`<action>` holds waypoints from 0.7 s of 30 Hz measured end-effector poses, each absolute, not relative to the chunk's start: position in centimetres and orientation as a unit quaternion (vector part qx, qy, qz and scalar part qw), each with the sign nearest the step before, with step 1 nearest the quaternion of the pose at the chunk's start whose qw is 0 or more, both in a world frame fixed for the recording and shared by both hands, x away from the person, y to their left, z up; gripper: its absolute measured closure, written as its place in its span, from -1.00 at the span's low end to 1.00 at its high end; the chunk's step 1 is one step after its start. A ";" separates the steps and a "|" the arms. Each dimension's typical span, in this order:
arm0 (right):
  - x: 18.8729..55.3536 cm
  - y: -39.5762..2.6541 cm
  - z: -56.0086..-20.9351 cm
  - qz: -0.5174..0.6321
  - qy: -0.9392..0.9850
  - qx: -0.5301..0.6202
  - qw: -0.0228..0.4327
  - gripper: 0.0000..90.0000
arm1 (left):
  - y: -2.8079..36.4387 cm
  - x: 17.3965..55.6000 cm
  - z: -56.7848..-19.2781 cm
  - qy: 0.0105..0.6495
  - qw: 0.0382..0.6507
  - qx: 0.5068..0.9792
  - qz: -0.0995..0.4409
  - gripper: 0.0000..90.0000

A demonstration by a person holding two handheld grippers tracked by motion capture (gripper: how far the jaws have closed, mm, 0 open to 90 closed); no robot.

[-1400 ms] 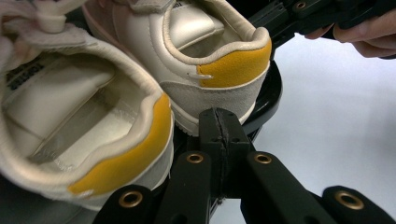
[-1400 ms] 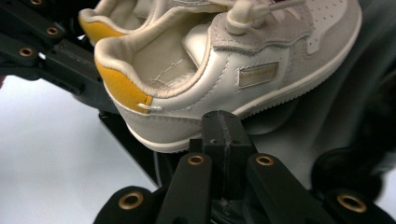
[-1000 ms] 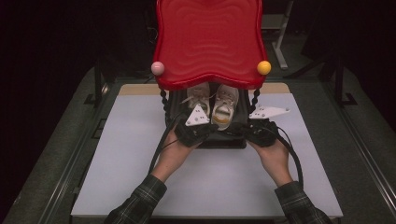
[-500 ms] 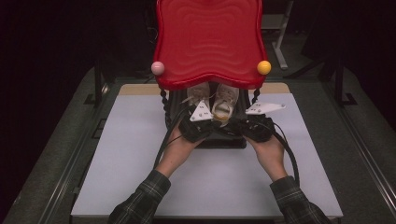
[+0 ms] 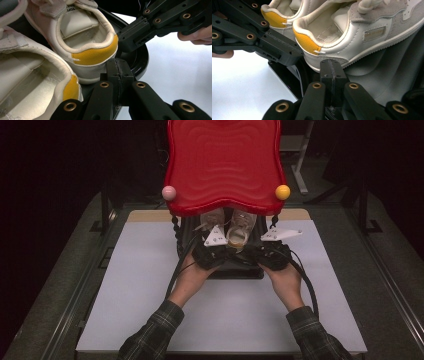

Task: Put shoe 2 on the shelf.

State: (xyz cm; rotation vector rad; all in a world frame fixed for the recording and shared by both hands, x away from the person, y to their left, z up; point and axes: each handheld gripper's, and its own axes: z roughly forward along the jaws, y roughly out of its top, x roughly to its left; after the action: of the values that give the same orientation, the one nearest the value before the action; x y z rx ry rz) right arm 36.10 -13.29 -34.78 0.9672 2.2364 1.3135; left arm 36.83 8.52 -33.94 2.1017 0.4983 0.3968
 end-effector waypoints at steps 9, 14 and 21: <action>34.7 -14.7 -34.3 0.480 0.790 0.336 0.179 0.99 | 11.1 34.9 -33.0 0.199 0.457 0.853 0.156 0.93; 33.2 -16.1 -34.5 0.480 0.792 0.336 0.174 0.88 | 13.0 33.4 -33.1 0.202 0.451 0.856 0.150 0.71; 31.2 -18.1 -35.6 0.461 0.801 0.342 0.171 0.54 | 16.3 30.8 -34.8 0.215 0.425 0.868 0.136 0.21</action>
State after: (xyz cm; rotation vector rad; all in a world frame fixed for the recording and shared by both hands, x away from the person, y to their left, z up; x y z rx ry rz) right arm 31.23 -18.06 -35.60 0.9704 2.2748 1.3100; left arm 30.76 16.32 -34.81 2.1714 0.5381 0.3412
